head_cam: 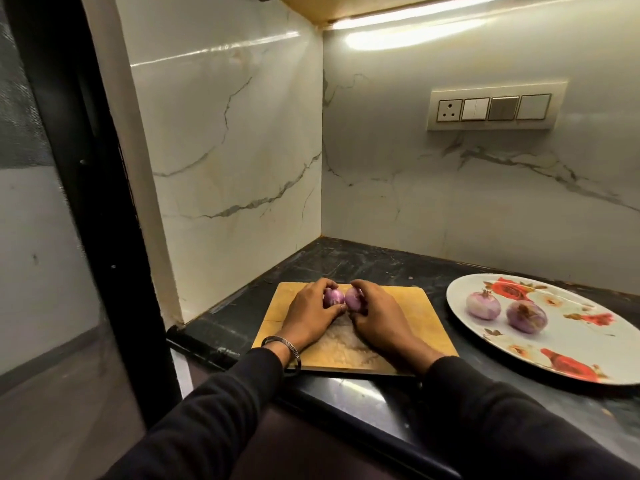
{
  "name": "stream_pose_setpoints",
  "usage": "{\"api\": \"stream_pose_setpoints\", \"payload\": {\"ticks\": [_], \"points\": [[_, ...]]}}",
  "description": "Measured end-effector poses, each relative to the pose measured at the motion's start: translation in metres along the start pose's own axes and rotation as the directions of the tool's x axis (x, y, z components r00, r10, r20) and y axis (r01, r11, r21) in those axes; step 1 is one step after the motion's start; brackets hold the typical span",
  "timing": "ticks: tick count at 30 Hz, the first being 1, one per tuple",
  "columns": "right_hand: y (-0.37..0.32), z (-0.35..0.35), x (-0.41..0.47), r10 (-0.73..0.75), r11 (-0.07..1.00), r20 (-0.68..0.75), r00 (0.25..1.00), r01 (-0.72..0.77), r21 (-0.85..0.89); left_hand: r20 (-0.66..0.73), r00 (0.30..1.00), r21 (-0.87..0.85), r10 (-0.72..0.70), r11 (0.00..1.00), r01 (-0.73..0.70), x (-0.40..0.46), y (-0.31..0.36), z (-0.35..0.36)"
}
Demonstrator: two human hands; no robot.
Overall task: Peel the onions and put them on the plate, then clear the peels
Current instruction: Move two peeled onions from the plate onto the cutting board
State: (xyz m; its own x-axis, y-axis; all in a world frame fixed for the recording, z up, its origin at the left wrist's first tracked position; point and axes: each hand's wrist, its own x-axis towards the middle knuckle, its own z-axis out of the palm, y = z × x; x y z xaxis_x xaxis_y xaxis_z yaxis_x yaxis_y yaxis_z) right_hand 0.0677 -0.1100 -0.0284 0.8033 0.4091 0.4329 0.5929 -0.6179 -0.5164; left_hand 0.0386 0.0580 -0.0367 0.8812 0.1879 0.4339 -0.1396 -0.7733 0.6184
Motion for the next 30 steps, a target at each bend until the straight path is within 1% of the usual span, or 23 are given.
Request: {"api": "stream_pose_setpoints", "payload": {"ticks": [2, 5, 14, 20, 26, 30], "points": [[0.001, 0.000, 0.001, -0.016, 1.000, -0.004, 1.000, 0.016, 0.011, 0.006, 1.000, -0.008, 0.001, 1.000, -0.001, 0.001, -0.001, 0.000], [0.002, 0.001, 0.002, 0.000, 1.000, -0.016, 1.000, 0.001, 0.010, 0.023, 1.000, -0.001, 0.003, 1.000, -0.003, 0.001, 0.000, 0.000], [0.001, -0.001, 0.001, 0.001, 1.000, 0.019, 1.000, -0.001, -0.007, 0.054, 0.999, 0.038, 0.008, 0.999, -0.010, 0.000, 0.000, 0.001], [0.001, -0.007, -0.006, 0.018, 0.999, 0.012, 1.000, -0.019, 0.026, 0.040, 0.999, 0.052, -0.005, 0.999, 0.003, -0.002, 0.003, 0.000], [0.015, -0.034, -0.013, 0.007, 0.998, 0.022, 1.000, -0.006, -0.067, 0.018, 1.000, 0.053, 0.014, 0.998, -0.015, -0.002, 0.021, 0.004], [0.033, -0.056, -0.021, 0.032, 0.995, 0.009, 0.999, -0.031, -0.096, 0.013, 0.998, 0.094, 0.065, 0.993, -0.066, 0.003, 0.043, 0.010]]}}
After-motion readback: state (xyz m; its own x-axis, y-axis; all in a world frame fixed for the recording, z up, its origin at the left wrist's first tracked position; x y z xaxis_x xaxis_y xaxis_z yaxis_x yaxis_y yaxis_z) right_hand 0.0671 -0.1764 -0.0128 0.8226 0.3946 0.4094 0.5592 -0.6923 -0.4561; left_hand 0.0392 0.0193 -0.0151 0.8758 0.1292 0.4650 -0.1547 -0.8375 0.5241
